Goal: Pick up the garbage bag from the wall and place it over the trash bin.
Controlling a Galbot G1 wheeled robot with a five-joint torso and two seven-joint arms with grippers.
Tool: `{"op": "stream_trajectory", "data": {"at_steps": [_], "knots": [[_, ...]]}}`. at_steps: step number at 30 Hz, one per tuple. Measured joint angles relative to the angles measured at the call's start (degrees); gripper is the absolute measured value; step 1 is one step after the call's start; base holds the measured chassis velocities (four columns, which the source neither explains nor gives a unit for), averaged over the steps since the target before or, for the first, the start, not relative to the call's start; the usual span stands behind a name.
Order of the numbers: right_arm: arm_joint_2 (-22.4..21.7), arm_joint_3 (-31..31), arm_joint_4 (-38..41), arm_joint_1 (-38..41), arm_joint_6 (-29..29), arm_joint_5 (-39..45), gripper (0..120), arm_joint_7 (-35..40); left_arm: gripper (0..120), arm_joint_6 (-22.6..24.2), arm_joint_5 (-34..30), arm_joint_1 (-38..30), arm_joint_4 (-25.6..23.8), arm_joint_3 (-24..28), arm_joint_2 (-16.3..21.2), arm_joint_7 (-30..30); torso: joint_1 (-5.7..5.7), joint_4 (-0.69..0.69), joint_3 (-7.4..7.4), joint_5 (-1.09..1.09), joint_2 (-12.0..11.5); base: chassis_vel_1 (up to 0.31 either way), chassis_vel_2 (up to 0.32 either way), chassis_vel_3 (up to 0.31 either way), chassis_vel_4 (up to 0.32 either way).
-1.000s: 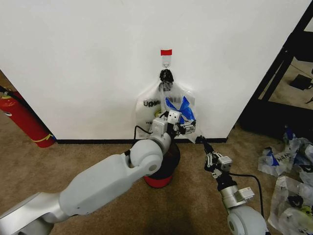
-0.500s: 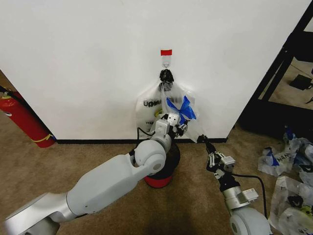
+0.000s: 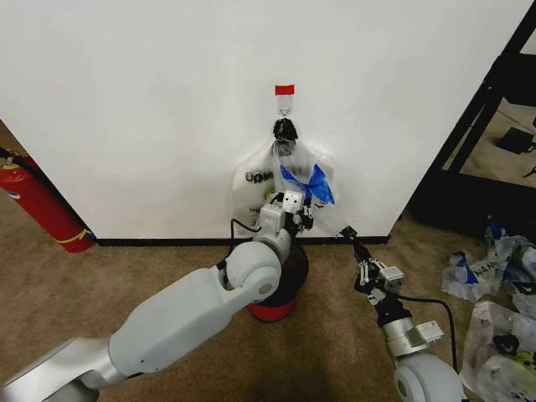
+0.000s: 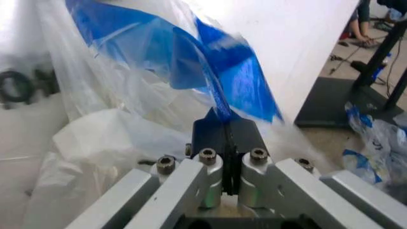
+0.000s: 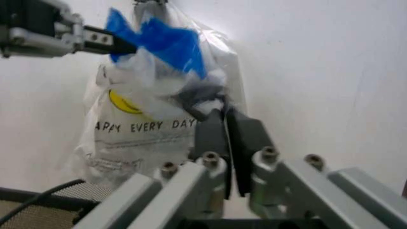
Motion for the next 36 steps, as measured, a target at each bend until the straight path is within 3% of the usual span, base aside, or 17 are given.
{"op": "stream_trajectory", "data": {"at_steps": [7, 11, 13, 15, 20, 24, 28, 36], "knots": [[-4.3, 3.9, 5.0, -7.1, -0.6, 4.0, 34, 0.3, 0, -1.2, 3.1, 3.5, -1.4, -2.5, 1.3, 1.1, 0.0, -0.03, 0.0, -0.01, 0.0, 0.0, 0.0, 0.0, 0.0], [-6.1, 5.3, 6.7, -8.2, -0.5, 5.3, 44, 1.6, 0, -1.8, 4.4, 4.8, -1.7, -3.3, 2.3, 1.8, 0.0, -0.03, -0.01, 0.0, 0.0, 0.0, 0.0, 0.0, 0.0], [-7.7, 5.5, 7.5, -6.6, -1.1, 6.6, 55, 3.0, 0, -2.1, 4.9, 5.4, -1.7, -3.6, 2.6, 2.1, 0.0, -0.01, 0.0, 0.0, 0.0, 0.0, 0.0, 0.0, 0.0], [-8.9, 5.4, 7.5, -5.3, -1.7, 7.2, 58, 3.8, 0, -2.3, 5.1, 5.7, -1.7, -3.6, 2.6, 2.2, 0.0, 0.0, 0.0, 0.0, 0.0, 0.0, 0.0, 0.0, 0.0], [-16.1, 3.4, 4.0, 1.0, -3.2, 9.9, 79, 4.6, 0, -3.1, 6.1, 6.9, -0.9, -3.4, 1.7, 2.7, 0.0, -0.03, 0.0, 0.0, 0.0, 0.0, 0.0, 0.0, 0.0], [-21.0, -0.6, -0.9, 8.1, -3.5, 10.6, 91, 4.6, 0, -3.2, 6.1, 6.9, -0.5, -3.3, 1.6, 2.8, 0.0, -0.02, 0.0, 0.01, 0.0, 0.0, 0.0, 0.0, 0.0], [-25.0, -11.9, -8.6, 22.1, -3.9, 9.9, 100, 3.6, 0, -3.1, 5.8, 6.2, -0.3, -3.2, 1.7, 2.8, 0.0, 0.0, 0.01, 0.01, 0.0, 0.0, 0.0, 0.0, 0.0], [-22.7, -25.7, -19.3, 36.9, -3.9, 3.9, 100, 2.5, 0, -3.0, 5.5, 5.8, -0.3, -3.5, 1.8, 2.8, 0.01, -0.02, 0.01, 0.0, 0.0, 0.0, 0.0, 0.0, 0.0]]}}
